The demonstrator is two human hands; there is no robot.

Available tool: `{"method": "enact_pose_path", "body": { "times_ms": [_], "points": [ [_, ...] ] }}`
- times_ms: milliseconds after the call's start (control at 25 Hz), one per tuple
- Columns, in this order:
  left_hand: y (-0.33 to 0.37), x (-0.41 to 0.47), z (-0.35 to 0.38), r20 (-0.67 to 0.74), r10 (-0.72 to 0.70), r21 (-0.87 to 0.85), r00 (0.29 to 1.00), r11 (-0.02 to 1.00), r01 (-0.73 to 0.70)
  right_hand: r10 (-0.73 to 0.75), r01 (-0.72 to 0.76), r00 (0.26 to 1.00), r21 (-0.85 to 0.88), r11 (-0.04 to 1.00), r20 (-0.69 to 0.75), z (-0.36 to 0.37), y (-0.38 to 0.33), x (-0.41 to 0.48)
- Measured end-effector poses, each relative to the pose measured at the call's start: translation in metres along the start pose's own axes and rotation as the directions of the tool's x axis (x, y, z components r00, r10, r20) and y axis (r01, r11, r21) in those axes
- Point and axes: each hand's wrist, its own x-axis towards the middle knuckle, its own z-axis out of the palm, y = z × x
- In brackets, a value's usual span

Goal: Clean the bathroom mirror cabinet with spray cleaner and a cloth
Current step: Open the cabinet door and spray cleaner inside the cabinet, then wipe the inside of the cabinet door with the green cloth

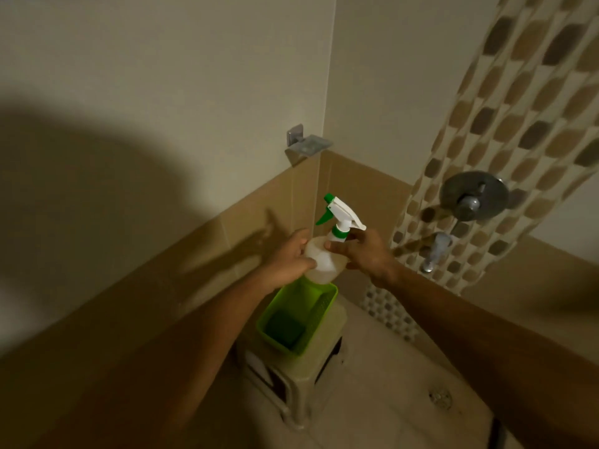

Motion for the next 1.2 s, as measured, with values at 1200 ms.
{"method": "enact_pose_path", "body": {
  "times_ms": [1200],
  "points": [
    [-0.275,0.163,0.038,0.392,-0.43,-0.317,0.814,0.767,0.558,0.515,-0.501,0.85,-0.473,0.725,-0.112,0.187,0.313,0.126]
  ]
}}
